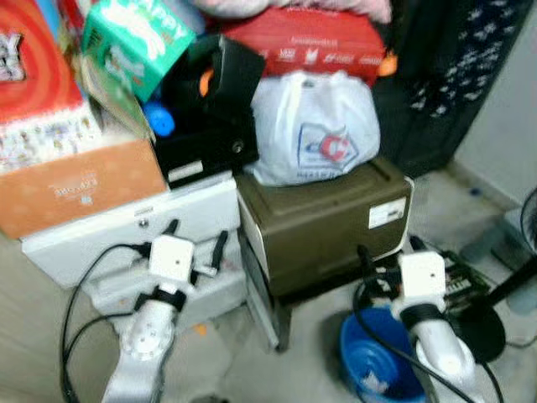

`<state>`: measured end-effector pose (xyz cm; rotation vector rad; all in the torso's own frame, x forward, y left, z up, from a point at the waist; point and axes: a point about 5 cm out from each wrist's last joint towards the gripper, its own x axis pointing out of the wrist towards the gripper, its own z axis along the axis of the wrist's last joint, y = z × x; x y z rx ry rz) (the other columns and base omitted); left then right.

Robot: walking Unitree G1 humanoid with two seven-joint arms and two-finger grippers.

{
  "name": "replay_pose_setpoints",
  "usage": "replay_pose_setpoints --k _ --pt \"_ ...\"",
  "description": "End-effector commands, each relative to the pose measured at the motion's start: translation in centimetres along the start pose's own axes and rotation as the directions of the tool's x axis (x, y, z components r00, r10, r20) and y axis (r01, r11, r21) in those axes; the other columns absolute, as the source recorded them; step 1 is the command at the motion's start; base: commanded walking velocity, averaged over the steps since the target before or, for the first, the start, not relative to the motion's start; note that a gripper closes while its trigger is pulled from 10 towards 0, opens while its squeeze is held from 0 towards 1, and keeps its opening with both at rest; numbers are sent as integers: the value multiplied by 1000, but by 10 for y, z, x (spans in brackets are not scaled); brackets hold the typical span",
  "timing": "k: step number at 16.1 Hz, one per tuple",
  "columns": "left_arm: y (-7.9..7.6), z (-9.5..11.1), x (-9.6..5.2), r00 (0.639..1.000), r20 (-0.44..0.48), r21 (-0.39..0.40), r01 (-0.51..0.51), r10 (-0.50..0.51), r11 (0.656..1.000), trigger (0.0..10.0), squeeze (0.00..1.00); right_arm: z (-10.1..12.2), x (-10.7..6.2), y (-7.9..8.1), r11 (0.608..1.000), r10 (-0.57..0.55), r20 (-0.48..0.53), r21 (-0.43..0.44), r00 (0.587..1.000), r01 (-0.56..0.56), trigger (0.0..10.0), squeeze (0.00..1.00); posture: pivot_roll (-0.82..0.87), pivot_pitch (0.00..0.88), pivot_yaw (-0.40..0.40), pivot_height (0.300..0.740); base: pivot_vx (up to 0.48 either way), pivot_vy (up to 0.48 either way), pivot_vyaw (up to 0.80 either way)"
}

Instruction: Clean up the room

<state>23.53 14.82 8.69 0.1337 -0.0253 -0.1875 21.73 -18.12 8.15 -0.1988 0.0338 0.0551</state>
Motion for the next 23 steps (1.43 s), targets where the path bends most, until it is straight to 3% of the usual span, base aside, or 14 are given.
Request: replay_pose_setpoints --k 1,7,12,18,23 --pt "3 -2 -1 1000 -12 8 -9 9 1000 10000 0 3 2 2 1000 15 11 2 1000 -15 10000 0 -57 0 13 740 0 -371 0" --pt "5 -2 -1 999 -16 0 -35 35 999 10000 0 3 4 4 1000 21 17 3 1000 -21 10000 0 -52 0 15 740 0 -50 0" --pt "12 -1 -1 995 2 37 -101 101 994 10000 0 5 9 2 999 32 30 -8 999 -32 10000 0 -38 6 10 740 0 0 800" --pt "5 -12 -13 994 -54 19 -97 98 995 10000 0 0 4 2 1000 28 7 -7 1000 -28 10000 0 -48 17 15 740 0 0 800" --pt "10 -12 -11 994 -47 29 -102 104 994 10000 0 -1 4 0 1000 15 6 -8 1000 -15 10000 0 -58 10 13 740 0 0 800"
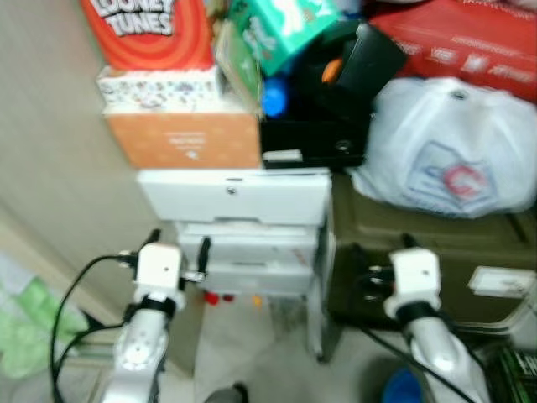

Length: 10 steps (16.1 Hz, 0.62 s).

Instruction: Clean up the room

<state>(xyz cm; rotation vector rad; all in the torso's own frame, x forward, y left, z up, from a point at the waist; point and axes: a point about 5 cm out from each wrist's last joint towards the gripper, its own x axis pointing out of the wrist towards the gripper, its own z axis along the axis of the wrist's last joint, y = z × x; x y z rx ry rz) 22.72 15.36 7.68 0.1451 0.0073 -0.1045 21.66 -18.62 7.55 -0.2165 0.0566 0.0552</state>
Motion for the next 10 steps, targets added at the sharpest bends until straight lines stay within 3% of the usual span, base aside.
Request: replay_pose_setpoints --k 1,4,7,10 --pt "7 -1 -1 1000 -4 15 -23 23 1000 10000 0 7 6 2 1000 13 32 6 999 -13 10000 0 -57 10 8 740 0 0 800" --pt "7 -2 -2 999 -4 14 -44 44 999 10000 0 8 6 0 1000 27 37 -6 999 -26 10000 0 -52 14 -2 740 0 0 800" --pt "13 -3 -13 995 -15 31 -99 100 995 10000 0 11 2 0 999 37 47 -20 998 -36 10000 0 -54 20 -2 740 0 0 800" --pt "25 -9 -29 988 -44 54 -142 145 988 10000 0 10 -14 -4 999 36 45 -39 998 -34 10000 0 -52 25 -3 740 0 0 583"
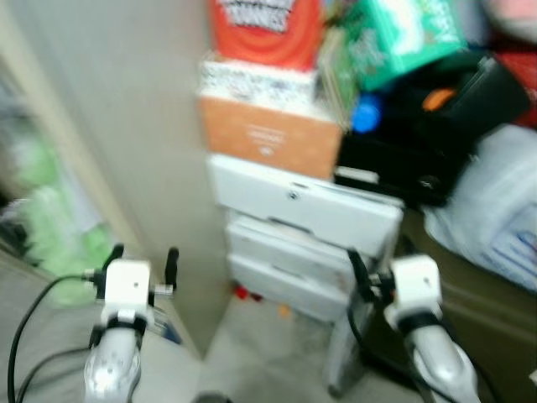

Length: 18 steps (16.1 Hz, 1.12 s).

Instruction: Clean up the room

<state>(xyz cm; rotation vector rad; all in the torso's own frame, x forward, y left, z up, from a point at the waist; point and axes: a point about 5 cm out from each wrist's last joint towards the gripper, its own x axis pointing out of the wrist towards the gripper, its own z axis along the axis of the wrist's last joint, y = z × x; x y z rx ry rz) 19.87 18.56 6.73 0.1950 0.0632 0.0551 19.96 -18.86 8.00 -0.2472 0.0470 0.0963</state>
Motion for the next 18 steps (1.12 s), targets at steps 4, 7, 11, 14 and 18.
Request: replay_pose_setpoints --k 4,7,11,14,18 --pt "12 -4 -6 1000 -9 52 -28 29 998 10000 0 -2 -8 -9 999 -45 -1 -17 999 45 10000 0 -56 30 13 740 0 0 323" --pt "15 -1 -2 999 -1 38 -46 46 998 10000 0 3 -2 -2 1000 -19 25 -15 1000 20 10000 0 -55 22 17 740 0 0 800" --pt "10 -1 -3 998 -2 19 -58 58 998 10000 0 5 2 -1 1000 -7 32 27 999 7 10000 0 -49 12 17 740 0 0 800" --pt "11 -1 -2 996 -15 2 -85 85 996 10000 0 5 4 1 1000 -9 35 28 999 8 10000 0 -50 9 23 740 0 0 800" --pt "7 0 2 997 -8 -1 -74 74 997 10000 0 5 2 1 999 -6 32 33 999 5 10000 0 -59 9 23 740 0 0 800"
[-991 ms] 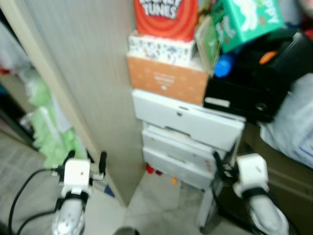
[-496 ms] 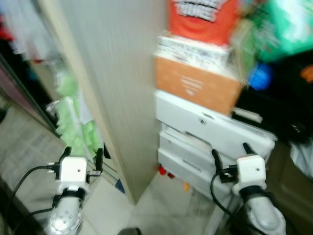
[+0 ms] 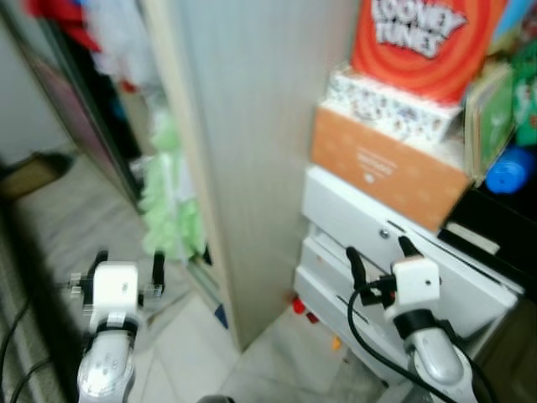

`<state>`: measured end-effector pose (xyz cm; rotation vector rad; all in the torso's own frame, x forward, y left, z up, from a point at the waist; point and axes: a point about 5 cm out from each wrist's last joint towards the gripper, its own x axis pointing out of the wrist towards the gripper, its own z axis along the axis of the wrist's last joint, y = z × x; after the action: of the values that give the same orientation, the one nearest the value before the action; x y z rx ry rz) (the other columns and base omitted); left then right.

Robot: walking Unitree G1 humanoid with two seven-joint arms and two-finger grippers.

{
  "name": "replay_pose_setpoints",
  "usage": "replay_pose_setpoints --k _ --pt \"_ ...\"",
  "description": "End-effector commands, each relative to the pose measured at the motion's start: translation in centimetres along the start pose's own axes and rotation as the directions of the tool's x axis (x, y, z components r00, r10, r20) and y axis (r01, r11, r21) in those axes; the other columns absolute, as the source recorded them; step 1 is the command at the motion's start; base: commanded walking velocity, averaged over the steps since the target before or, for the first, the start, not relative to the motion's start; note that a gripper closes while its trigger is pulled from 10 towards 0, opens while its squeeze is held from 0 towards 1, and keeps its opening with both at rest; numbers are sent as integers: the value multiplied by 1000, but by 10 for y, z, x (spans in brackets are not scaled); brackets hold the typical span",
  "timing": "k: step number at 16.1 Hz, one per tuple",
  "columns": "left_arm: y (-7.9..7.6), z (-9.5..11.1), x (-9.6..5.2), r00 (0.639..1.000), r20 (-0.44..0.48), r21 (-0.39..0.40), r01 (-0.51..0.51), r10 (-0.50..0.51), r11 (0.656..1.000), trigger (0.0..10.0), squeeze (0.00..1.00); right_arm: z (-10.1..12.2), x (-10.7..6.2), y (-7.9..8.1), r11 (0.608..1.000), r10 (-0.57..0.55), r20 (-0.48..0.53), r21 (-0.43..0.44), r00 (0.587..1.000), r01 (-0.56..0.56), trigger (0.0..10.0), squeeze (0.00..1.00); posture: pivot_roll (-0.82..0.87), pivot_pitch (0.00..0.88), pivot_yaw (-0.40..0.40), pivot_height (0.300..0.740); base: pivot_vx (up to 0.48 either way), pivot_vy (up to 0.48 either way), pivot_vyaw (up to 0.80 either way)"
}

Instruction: Clean up the room

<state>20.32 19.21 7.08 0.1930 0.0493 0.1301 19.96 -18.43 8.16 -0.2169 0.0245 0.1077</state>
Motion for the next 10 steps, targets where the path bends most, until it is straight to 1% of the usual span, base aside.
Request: replay_pose_setpoints --k 1,6,8,10 --pt "-1 -2 -3 1000 -10 4 11 -11 1000 10000 0 2 2 -4 1000 -4 5 6 1000 4 10000 0 -59 9 21 740 0 0 800" --pt "-3 -2 -2 1000 -15 8 1 -1 1000 10000 0 1 3 -2 998 66 -2 22 998 -66 10000 0 -57 2 12 740 0 0 800" --pt "-4 -4 -3 999 -35 -8 -23 23 1000 10000 0 1 4 0 997 78 0 23 997 -78 10000 0 -55 2 11 740 0 0 800" --pt "-4 -4 -2 999 -39 -11 -23 23 1000 10000 0 1 5 0 996 85 1 26 996 -85 10000 0 -58 2 9 740 0 0 800"
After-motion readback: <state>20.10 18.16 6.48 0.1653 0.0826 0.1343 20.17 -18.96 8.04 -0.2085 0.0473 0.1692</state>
